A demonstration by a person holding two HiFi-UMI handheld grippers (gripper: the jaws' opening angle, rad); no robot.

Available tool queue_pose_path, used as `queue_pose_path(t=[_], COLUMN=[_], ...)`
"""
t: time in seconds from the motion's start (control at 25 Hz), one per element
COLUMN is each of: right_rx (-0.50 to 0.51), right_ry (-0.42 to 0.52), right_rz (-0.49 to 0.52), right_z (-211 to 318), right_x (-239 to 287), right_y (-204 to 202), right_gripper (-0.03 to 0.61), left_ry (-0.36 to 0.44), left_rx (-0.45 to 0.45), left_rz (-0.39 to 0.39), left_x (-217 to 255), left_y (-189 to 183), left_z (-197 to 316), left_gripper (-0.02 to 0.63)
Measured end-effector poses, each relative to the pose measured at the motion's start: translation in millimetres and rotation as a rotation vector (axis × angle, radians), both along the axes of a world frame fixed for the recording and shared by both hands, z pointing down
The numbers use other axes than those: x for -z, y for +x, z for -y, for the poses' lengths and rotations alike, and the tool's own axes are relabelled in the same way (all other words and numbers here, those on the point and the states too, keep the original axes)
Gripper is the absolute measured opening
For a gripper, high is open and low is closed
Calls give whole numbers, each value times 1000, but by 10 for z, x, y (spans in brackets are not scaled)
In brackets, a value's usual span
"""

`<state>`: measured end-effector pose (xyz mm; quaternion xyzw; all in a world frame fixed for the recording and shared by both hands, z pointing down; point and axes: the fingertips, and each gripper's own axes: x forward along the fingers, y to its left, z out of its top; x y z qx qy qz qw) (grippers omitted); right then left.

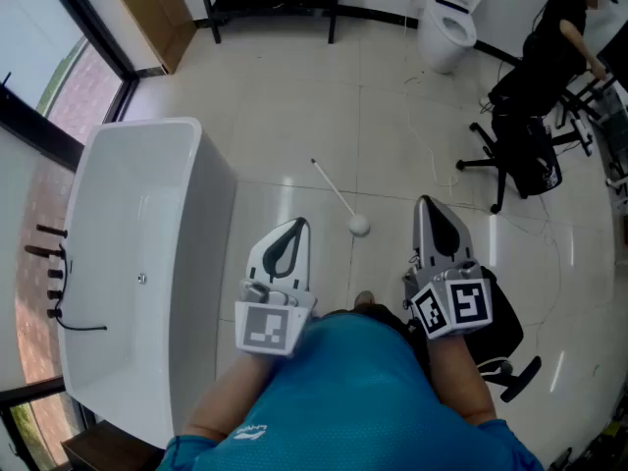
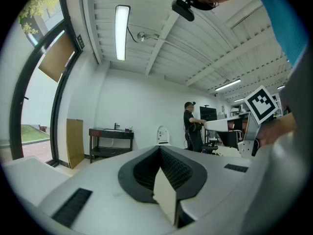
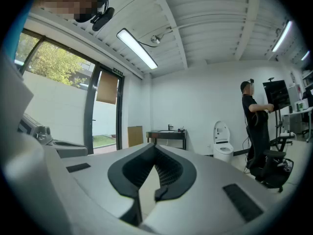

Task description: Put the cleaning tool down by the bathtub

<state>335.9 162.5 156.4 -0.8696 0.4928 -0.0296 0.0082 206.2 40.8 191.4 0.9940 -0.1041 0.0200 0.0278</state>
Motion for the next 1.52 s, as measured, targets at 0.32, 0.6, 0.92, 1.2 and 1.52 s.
queue_pose_path(t=[0.32,0.6,0.92,1.2,1.52], right_rx=[65,170,281,265,326], right_ry=[8,6,-58,-107,-158], right_rz=[-1,29,85,115,58], right_z=[230,316,539,908,1258], right_x=[1,-142,-513,-735,-1294], right_y=[58,688,1302,1460,1696], right_gripper=[2,2,4,26,49], left_ry=[5,39,63,2,31], left_rx=[46,135,241,186,167], left_rz=[23,48,85,93,70], left_x=[-67,-7,-132,-416,-836], left_y=[28,575,1038,1187,1520], left_z=[239,228,331,611,934], left_gripper=[-5,-5,-5,-5,-5])
